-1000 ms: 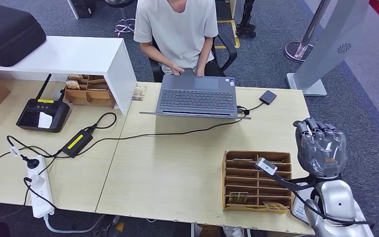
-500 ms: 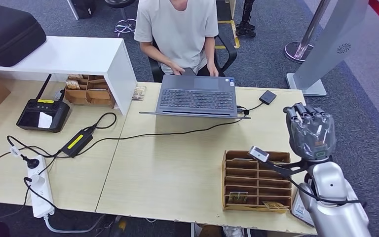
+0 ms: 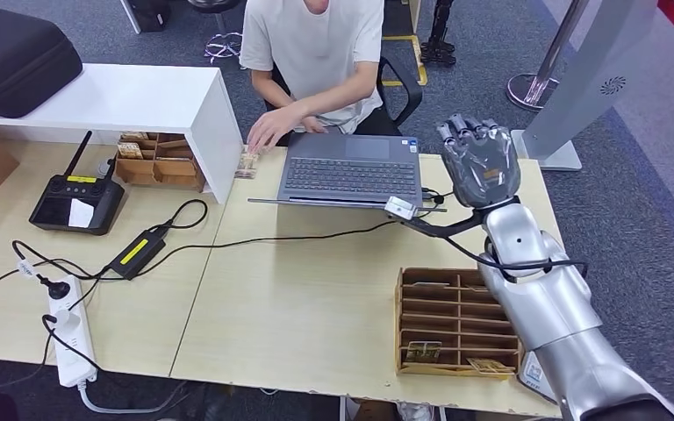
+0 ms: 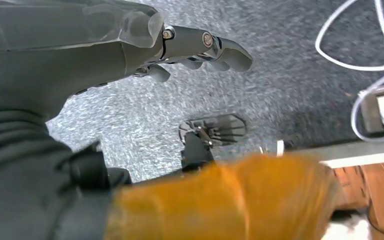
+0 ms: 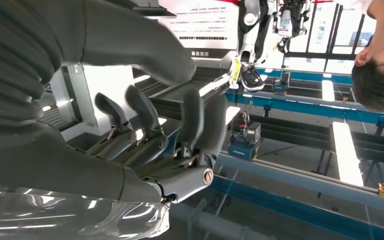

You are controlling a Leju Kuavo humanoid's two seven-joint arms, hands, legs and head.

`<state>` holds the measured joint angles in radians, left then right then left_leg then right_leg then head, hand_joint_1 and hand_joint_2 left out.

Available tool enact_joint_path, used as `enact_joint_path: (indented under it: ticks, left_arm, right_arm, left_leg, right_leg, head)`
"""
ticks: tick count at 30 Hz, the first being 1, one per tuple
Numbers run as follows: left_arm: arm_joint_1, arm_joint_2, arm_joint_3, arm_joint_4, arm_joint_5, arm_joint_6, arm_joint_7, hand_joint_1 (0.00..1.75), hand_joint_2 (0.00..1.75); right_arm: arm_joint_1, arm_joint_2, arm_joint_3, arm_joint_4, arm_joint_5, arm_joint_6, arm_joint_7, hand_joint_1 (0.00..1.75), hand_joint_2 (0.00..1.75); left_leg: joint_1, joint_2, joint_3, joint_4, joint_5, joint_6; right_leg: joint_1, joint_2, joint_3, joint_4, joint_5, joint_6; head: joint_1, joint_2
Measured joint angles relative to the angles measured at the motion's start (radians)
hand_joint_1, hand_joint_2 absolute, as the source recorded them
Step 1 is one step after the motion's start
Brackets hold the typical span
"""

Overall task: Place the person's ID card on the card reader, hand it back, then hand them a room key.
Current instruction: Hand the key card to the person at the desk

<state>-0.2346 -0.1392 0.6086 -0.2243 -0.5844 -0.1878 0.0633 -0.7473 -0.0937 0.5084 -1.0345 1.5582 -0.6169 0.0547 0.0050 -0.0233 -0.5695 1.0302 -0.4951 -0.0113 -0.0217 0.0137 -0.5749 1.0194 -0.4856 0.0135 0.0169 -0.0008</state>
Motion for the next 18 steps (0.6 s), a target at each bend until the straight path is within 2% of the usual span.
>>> enact_joint_path:
  ticks: [8, 18]
  left_arm:
    - [-0.009, -0.006, -0.015, 0.0, -0.009, 0.035, -0.001, 0.0, 1.75]
    - [-0.009, -0.005, -0.015, 0.0, -0.001, 0.024, 0.008, 0.0, 1.75]
  right_arm:
    - [-0.04, 0.036, 0.056, 0.078, -0.006, -0.001, 0.026, 0.0, 1.75]
    - [-0.045, 0.037, 0.072, 0.115, -0.018, -0.002, 0.042, 0.0, 1.75]
  left_leg:
    - [0.0, 0.0, -0.001, 0.0, 0.0, 0.0]
    - [0.0, 0.0, 0.0, 0.0, 0.0, 0.0]
  right_leg:
    - [0.0, 0.0, 0.0, -0.001, 0.0, 0.0]
    - [0.0, 0.0, 0.0, -0.001, 0.0, 0.0]
  head:
    - [0.0, 0.0]
    - [0.0, 0.0]
